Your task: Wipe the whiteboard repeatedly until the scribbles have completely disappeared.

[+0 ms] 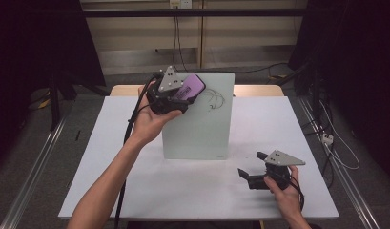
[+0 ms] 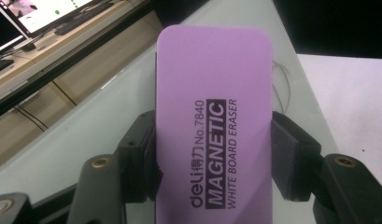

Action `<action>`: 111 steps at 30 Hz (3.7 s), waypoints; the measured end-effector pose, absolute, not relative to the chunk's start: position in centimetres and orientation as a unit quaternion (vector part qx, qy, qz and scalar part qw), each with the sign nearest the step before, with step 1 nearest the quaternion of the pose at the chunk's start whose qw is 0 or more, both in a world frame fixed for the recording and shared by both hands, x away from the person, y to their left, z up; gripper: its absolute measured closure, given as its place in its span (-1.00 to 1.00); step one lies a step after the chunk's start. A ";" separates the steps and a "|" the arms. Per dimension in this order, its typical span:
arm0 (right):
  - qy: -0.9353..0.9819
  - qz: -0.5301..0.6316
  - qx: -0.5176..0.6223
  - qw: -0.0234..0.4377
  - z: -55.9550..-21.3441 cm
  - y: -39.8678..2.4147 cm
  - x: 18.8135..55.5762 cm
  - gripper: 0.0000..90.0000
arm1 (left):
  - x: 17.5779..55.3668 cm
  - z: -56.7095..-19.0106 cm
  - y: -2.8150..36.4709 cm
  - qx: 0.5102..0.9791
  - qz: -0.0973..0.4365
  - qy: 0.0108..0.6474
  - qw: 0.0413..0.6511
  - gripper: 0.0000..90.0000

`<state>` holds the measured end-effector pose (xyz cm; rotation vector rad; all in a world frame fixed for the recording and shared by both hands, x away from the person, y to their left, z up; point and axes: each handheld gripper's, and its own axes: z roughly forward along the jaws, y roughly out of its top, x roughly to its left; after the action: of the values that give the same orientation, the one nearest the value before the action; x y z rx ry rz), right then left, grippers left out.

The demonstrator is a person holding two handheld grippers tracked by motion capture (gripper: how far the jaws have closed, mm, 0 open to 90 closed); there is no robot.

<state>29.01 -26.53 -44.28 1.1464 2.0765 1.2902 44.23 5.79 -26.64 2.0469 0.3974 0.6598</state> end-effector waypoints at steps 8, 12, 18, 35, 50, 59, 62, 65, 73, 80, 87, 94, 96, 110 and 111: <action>0.751 0.466 0.414 0.219 -44.3 -26.5 29.0 -0.88 | 43.7 -27.5 4.3 0.841 0.269 0.145 0.447 -0.09; 0.750 0.466 0.414 0.220 -44.3 -26.5 29.0 -0.88 | 43.1 -28.5 2.9 0.851 0.274 0.125 0.431 -0.09; 0.750 0.466 0.415 0.220 -44.2 -26.6 28.9 -0.88 | 42.2 -30.1 1.0 0.864 0.265 0.105 0.415 -0.09; 0.750 0.468 0.413 0.220 -44.2 -26.6 28.8 -0.88 | 42.0 -30.9 0.3 0.871 0.241 0.113 0.413 -0.08; 0.751 0.468 0.411 0.219 -44.2 -26.6 28.9 -0.88 | 43.8 -26.3 2.5 0.834 0.284 0.158 0.446 -0.09; 0.751 0.468 0.412 0.218 -44.2 -26.5 28.9 -0.88 | 42.6 -27.9 0.2 0.852 0.304 0.119 0.408 -0.09; 0.751 0.468 0.412 0.218 -44.2 -26.5 28.9 -0.88 | 42.1 -29.2 -0.8 0.862 0.289 0.107 0.402 -0.09; 0.751 0.468 0.411 0.219 -44.2 -26.5 28.8 -0.88 | 41.5 -30.7 -2.0 0.875 0.274 0.088 0.390 -0.09; 0.749 0.470 0.412 0.220 -44.2 -26.7 28.8 -0.88 | 40.8 -32.6 -3.8 0.888 0.239 0.075 0.384 -0.08; 0.750 0.470 0.412 0.219 -44.2 -26.7 28.8 -0.88 | 42.2 -29.5 -2.5 0.870 0.254 0.102 0.410 -0.09; 0.750 0.470 0.412 0.219 -44.2 -26.7 28.8 -0.88 | 43.4 -26.7 -1.1 0.848 0.279 0.126 0.433 -0.09; 0.752 0.468 0.410 0.218 -44.2 -26.5 28.8 -0.88 | 43.4 -26.2 -2.3 0.845 0.287 0.123 0.435 -0.09; 0.751 0.470 0.409 0.218 -44.2 -26.6 28.8 -0.88 | 43.2 -26.7 -2.7 0.851 0.284 0.110 0.429 -0.09; 0.751 0.469 0.410 0.219 -44.1 -26.7 28.7 -0.88 | 41.1 -31.8 -5.5 0.877 0.246 0.071 0.406 -0.09; 0.751 0.469 0.409 0.220 -44.2 -26.7 28.7 -0.88 | 41.1 -32.1 -5.5 0.878 0.243 0.069 0.406 -0.09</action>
<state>28.68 -26.70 -44.15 1.1323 2.0771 1.2978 41.05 -5.46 -32.07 2.2152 0.1746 0.6130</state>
